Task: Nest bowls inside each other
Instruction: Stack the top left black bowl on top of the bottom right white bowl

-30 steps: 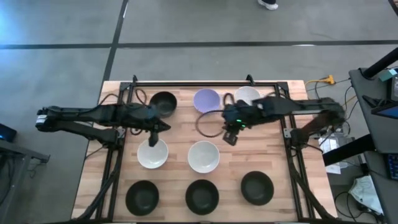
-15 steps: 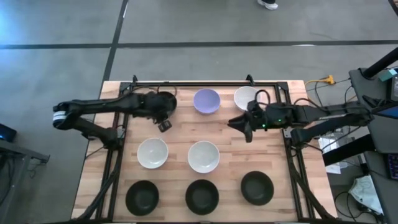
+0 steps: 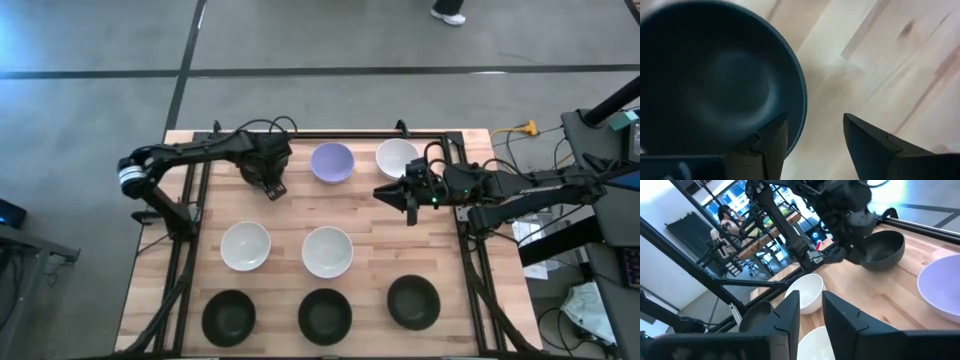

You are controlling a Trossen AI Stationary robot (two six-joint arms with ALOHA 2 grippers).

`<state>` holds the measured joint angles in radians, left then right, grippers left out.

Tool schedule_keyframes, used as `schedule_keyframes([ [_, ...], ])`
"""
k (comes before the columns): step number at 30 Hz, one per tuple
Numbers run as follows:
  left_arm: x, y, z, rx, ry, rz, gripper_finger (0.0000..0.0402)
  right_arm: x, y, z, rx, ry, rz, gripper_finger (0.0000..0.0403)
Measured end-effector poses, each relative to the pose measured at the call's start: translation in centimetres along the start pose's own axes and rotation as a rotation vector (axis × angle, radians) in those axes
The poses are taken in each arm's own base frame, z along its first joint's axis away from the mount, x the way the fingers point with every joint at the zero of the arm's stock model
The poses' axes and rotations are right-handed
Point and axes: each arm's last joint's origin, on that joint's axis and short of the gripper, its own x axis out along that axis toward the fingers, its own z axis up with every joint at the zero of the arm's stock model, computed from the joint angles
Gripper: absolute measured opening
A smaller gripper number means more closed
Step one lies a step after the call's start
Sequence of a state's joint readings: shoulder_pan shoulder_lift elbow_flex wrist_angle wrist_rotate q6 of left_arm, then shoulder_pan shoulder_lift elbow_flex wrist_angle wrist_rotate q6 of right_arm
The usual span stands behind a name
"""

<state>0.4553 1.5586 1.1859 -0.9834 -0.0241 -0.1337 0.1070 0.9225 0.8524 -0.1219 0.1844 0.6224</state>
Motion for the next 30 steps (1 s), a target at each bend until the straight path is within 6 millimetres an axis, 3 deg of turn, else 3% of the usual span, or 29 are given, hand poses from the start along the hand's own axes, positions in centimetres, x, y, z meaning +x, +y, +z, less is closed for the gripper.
schedule_keyframes([
  [11,4.1,0.2,0.9,0.019,0.119,0.08,0.017,0.1,0.0,0.0,-0.003,0.003,-0.001,0.0073],
  [14,4.7,0.2,1.0,0.019,0.139,0.084,0.0138,0.1,0.0,0.0,-0.003,0.004,0.0,0.0072],
  [18,4.7,0.2,0.9,0.019,0.143,0.085,0.0061,0.1,0.0,-0.1,-0.003,0.005,0.001,0.0075],
  [21,4.3,0.3,0.9,0.018,0.127,0.088,0.0011,0.1,0.0,-0.1,-0.003,0.005,0.001,0.0073],
  [26,2.2,0.4,0.5,0.008,0.066,0.096,0.0008,0.1,0.0,-0.1,-0.021,0.005,0.001,0.0069],
  [30,-1.2,0.4,-0.5,-0.047,-0.043,0.072,0.0002,0.0,0.0,0.0,-0.04,0.007,0.005,0.0069],
])
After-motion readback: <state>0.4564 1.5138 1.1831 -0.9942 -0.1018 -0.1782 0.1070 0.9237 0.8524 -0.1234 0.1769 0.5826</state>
